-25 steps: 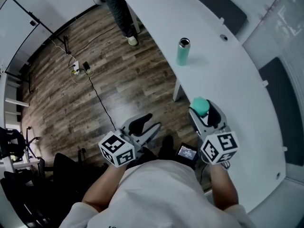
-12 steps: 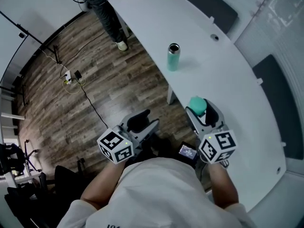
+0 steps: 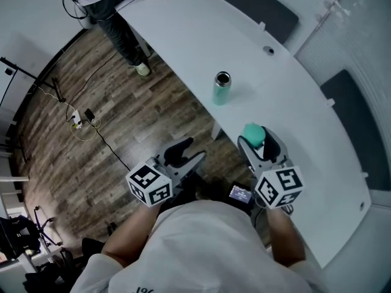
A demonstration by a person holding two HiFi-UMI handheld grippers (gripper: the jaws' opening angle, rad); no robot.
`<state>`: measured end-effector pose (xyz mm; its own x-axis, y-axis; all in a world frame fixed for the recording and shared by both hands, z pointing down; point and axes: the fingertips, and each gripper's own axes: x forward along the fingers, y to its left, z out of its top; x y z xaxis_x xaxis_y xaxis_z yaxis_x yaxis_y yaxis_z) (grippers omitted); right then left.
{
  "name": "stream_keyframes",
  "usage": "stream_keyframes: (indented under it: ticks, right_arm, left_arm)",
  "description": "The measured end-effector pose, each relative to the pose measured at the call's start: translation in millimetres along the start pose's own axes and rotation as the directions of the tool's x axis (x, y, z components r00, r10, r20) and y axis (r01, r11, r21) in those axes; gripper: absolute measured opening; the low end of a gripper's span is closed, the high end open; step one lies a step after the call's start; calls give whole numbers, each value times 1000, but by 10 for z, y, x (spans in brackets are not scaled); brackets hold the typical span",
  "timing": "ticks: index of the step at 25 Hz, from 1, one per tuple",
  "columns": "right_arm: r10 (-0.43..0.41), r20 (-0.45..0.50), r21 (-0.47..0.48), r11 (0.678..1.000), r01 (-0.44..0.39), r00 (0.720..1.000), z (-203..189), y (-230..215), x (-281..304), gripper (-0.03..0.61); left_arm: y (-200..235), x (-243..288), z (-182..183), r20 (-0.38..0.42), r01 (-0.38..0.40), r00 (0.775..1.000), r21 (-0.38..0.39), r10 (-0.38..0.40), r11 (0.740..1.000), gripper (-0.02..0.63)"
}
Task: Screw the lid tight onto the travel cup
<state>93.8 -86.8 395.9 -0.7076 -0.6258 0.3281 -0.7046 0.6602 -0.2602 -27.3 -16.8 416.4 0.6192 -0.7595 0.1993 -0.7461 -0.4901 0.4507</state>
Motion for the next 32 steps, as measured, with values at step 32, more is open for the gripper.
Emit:
stream_keyframes:
  ticks: [32]
  right_arm:
    - [-241, 18, 30, 970, 241, 970, 310, -2, 886, 311]
  left_arm:
    - [1076, 454, 284, -154, 232, 963, 46, -223, 972, 261]
